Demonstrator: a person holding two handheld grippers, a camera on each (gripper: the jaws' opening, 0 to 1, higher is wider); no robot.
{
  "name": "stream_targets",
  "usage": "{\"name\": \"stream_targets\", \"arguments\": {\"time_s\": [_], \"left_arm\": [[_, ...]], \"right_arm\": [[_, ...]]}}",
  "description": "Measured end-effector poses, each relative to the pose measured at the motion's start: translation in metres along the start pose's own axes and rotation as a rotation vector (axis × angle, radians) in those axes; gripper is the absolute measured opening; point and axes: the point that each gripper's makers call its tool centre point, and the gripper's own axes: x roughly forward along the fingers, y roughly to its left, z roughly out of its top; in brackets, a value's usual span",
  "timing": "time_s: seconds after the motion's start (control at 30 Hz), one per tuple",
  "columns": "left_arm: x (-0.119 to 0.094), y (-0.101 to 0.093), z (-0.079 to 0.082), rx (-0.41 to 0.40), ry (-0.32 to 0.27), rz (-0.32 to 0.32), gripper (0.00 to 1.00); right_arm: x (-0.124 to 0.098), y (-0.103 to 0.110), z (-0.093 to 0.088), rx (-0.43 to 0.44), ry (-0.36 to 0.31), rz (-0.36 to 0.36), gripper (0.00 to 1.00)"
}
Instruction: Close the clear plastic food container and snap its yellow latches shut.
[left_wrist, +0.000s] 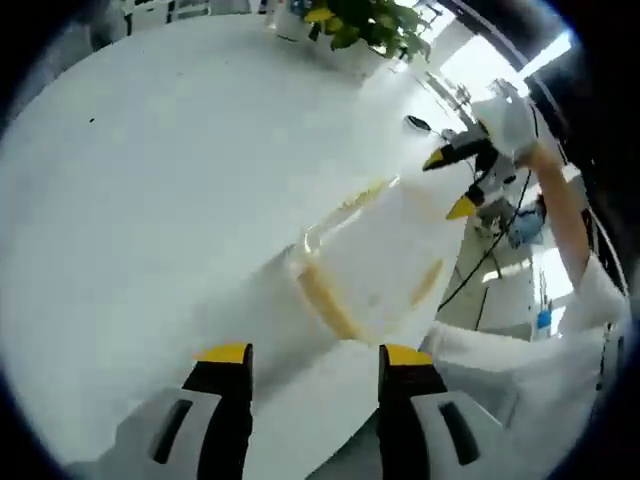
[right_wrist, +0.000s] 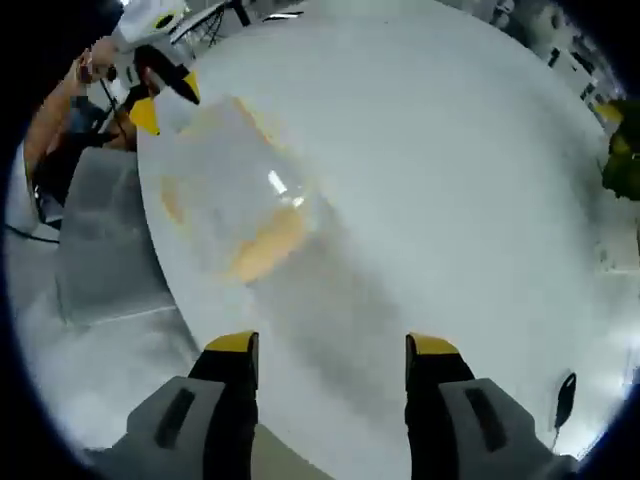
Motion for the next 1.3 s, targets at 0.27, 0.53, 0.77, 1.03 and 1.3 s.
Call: {"name": "stream_targets", "arguments": {"time_s": [0.27, 0.53, 0.77, 1.03, 1.3], "left_arm": [[0.011, -0.023, 0.031, -0.405, -0.176, -0.176, 0.62], [0.037, -0.033, 0.014, -0.430, -0.125, -0.129, 0.73], [0.037, -0.024, 0.017, -0.440, -0.091, -0.123, 0.60], [0.039, -0.018, 0.014, -0.444, -0.079, -0.080, 0.50], [0.041, -0.002, 0.006, -0.422, -0.048, 0.017, 0.26]], "right_arm": [[-0.012, 0.049, 0.044, 0.444, -0.249, 0.324, 0.53], [0.008, 0.067, 0.044, 0.514, -0.251, 0.364, 0.58], [0.019, 0.062, 0.047, 0.520, -0.212, 0.362, 0.36], [0.030, 0.042, 0.040, 0.463, -0.155, 0.227, 0.22], [0.028, 0.047, 0.044, 0.462, -0.161, 0.254, 0.21]]}}
